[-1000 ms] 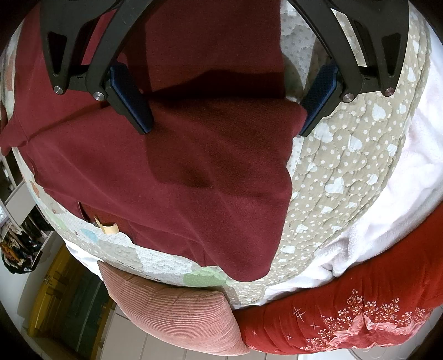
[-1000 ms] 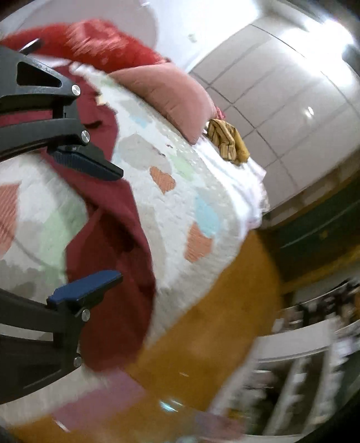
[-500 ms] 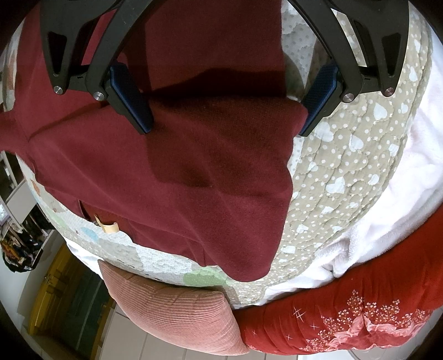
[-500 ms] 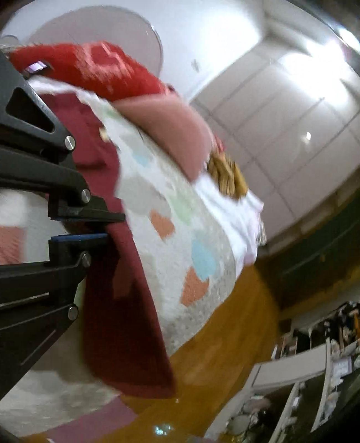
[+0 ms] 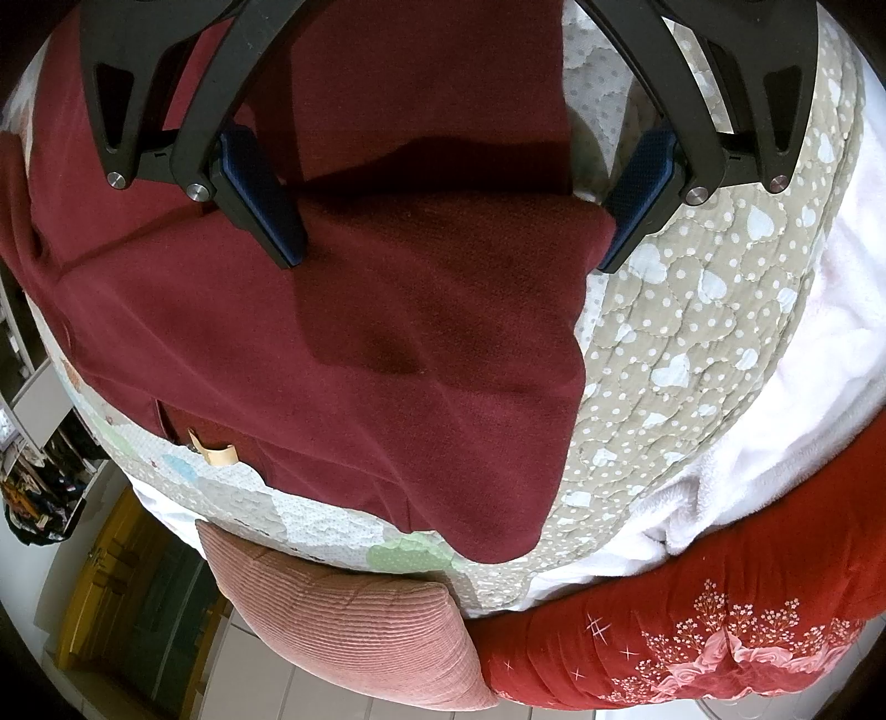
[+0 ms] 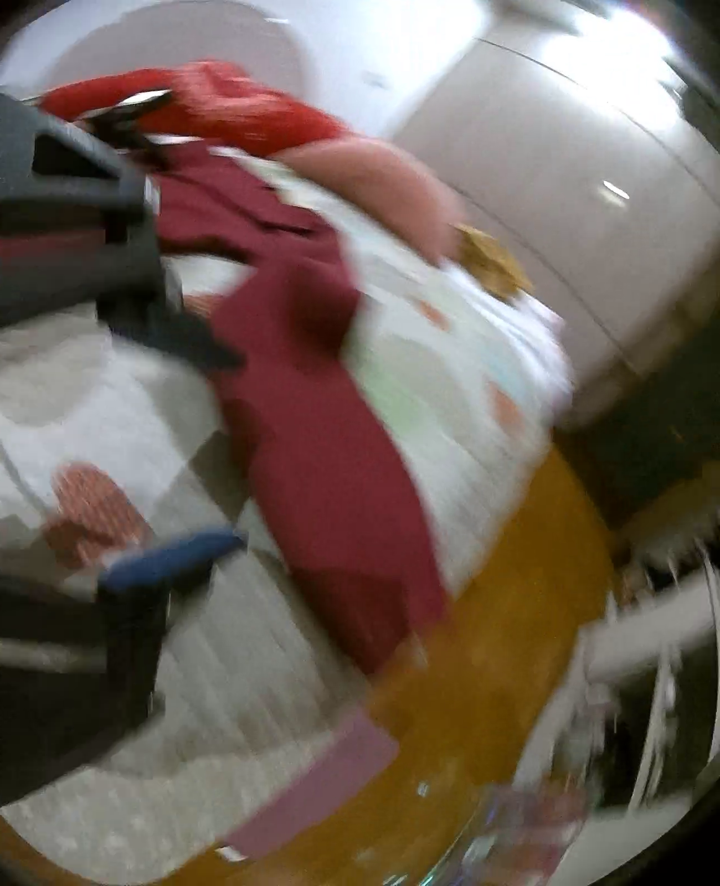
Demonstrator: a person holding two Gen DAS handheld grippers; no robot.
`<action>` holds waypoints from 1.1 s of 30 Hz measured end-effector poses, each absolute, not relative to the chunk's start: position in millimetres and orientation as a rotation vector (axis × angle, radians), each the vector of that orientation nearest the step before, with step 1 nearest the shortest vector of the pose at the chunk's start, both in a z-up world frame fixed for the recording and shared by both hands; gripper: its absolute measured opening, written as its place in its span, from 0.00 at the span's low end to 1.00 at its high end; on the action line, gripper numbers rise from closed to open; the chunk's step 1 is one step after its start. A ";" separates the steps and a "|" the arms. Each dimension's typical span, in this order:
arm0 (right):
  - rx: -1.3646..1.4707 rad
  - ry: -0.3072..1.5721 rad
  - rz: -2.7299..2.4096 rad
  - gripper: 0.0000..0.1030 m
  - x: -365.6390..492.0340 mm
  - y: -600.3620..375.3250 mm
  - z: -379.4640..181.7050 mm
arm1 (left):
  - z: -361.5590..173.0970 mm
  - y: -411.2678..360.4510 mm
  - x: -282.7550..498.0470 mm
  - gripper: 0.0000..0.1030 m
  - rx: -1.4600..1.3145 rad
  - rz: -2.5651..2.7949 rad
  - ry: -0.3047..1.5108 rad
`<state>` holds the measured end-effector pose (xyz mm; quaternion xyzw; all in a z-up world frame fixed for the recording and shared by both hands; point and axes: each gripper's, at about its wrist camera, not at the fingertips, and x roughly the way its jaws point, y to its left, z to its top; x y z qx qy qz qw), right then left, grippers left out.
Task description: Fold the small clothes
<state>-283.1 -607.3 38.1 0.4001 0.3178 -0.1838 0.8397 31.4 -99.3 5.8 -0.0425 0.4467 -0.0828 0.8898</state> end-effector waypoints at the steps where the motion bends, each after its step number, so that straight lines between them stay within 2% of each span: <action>1: 0.885 0.651 -0.428 0.66 -286.9 -618.9 36.3 | 5.7 -99.6 32.0 1.00 -0.087 -0.171 0.928; 5: 1.035 0.621 -0.457 0.66 -278.4 -649.8 11.7 | 5.8 -99.3 31.5 1.00 -0.089 -0.172 0.928; 7: 1.066 0.575 -0.489 0.62 -270.1 -660.9 1.1 | 5.8 -99.5 31.9 1.00 -0.089 -0.172 0.928; 9: 1.067 0.557 -0.529 0.25 -262.4 -673.4 1.3 | 5.8 -99.6 32.3 1.00 -0.089 -0.172 0.928; 11: 1.070 0.564 -0.529 0.07 -249.4 -688.3 4.1 | 5.9 -99.6 31.8 1.00 -0.089 -0.172 0.928; 15: 0.993 0.473 -0.509 0.06 -237.8 -710.7 62.0 | 5.7 -99.3 31.7 1.00 -0.089 -0.172 0.928; 18: 0.837 0.363 -0.524 0.06 -215.7 -714.3 145.2 | 5.8 -98.9 32.0 1.00 -0.095 -0.176 0.927; 23: 0.638 0.298 -0.356 0.06 -158.0 -661.1 234.5 | 10.1 -93.5 30.6 0.99 -0.136 -0.196 0.924; 28: 0.493 0.377 -0.055 0.06 -82.9 -560.2 252.1 | 36.4 -79.4 17.4 0.99 -0.133 -0.241 0.938; 33: 0.344 0.526 0.232 0.06 -3.3 -426.3 223.5 | 57.7 -53.3 7.8 0.99 -0.120 -0.216 0.882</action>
